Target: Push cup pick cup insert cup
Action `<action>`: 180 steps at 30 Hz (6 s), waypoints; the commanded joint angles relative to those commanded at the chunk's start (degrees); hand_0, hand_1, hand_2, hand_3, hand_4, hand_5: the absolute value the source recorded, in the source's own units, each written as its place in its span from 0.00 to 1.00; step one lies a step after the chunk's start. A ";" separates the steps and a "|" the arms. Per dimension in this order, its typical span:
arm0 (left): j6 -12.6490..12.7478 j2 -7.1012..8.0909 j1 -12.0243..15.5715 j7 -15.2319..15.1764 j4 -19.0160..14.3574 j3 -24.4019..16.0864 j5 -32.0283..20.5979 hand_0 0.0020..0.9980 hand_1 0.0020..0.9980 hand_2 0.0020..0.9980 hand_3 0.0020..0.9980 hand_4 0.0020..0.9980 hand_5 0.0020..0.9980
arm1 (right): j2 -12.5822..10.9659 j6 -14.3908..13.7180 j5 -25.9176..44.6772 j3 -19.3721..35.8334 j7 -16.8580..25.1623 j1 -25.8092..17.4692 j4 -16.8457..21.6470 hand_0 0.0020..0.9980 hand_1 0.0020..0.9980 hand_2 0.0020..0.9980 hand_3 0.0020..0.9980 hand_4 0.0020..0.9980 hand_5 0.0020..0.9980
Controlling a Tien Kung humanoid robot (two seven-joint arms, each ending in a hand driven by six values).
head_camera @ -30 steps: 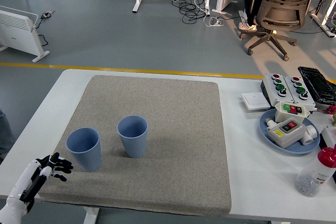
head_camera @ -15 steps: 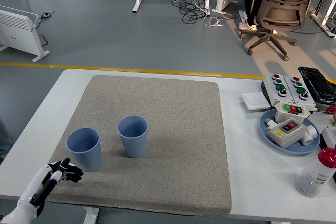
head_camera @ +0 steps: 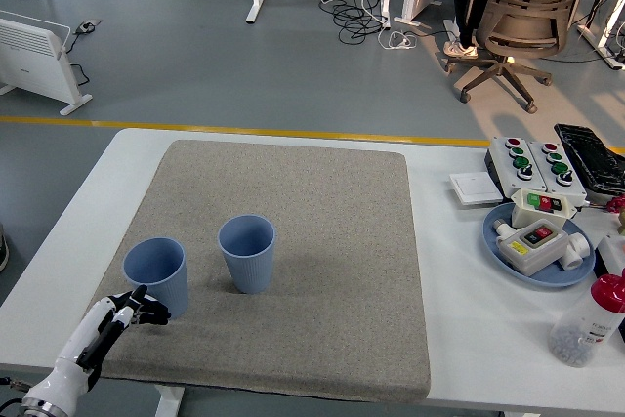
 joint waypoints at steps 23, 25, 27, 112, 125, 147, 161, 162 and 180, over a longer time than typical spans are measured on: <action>2.39 -1.91 -5.88 -3.00 7.01 3.72 -3.20 0.66 0.55 0.49 0.43 0.57 1.00 | 0.47 -0.28 0.78 -1.08 -0.18 0.35 0.00 0.67 0.61 0.63 0.57 0.09 0.50; 2.43 -2.03 -6.65 -3.17 7.64 4.15 -3.52 0.66 0.55 0.49 0.43 0.57 1.00 | 0.53 -0.29 0.76 -1.07 -0.18 0.36 0.00 0.67 0.61 0.63 0.57 0.09 0.50; 2.50 -2.11 -7.18 -3.32 8.05 4.48 -3.84 0.66 0.55 0.49 0.43 0.57 1.00 | 0.59 -0.28 0.67 -1.05 -0.19 0.35 0.00 0.67 0.61 0.63 0.57 0.09 0.50; 1.92 -9.97 -43.57 -9.23 45.27 29.20 -30.74 0.66 0.56 0.49 0.42 0.53 1.00 | 2.56 -0.19 -1.45 -1.94 -1.23 -0.20 0.38 0.67 0.60 0.63 0.57 0.09 0.50; 1.56 -9.59 -42.76 -7.99 43.34 27.00 -28.50 0.66 0.56 0.49 0.42 0.53 1.00 | 2.55 -0.16 -2.02 -1.63 -1.38 -0.44 0.43 0.67 0.60 0.63 0.57 0.09 0.49; -1.53 4.30 -27.82 8.47 10.53 4.51 1.15 0.59 0.67 0.70 0.69 0.81 1.00 | 0.99 -0.55 3.94 -4.73 0.35 -0.16 0.12 0.67 0.60 0.63 0.57 0.10 0.49; -18.34 14.62 -41.89 16.30 1.04 14.67 28.89 0.87 0.90 0.99 0.98 0.96 0.75 | 0.70 -0.81 4.76 -4.98 0.17 -0.27 0.26 0.67 0.61 0.62 0.57 0.10 0.48; -19.10 14.70 -43.21 16.54 1.16 15.99 29.91 0.98 0.98 1.00 1.00 0.99 0.64 | 0.70 -0.83 4.75 -4.97 0.12 -0.30 0.28 0.67 0.61 0.62 0.57 0.10 0.49; -31.58 8.20 -62.34 17.30 11.21 36.60 39.93 0.86 0.91 1.00 1.00 0.90 0.36 | 0.57 -1.27 4.59 -4.97 -0.25 -1.33 0.59 0.67 0.61 0.62 0.57 0.11 0.48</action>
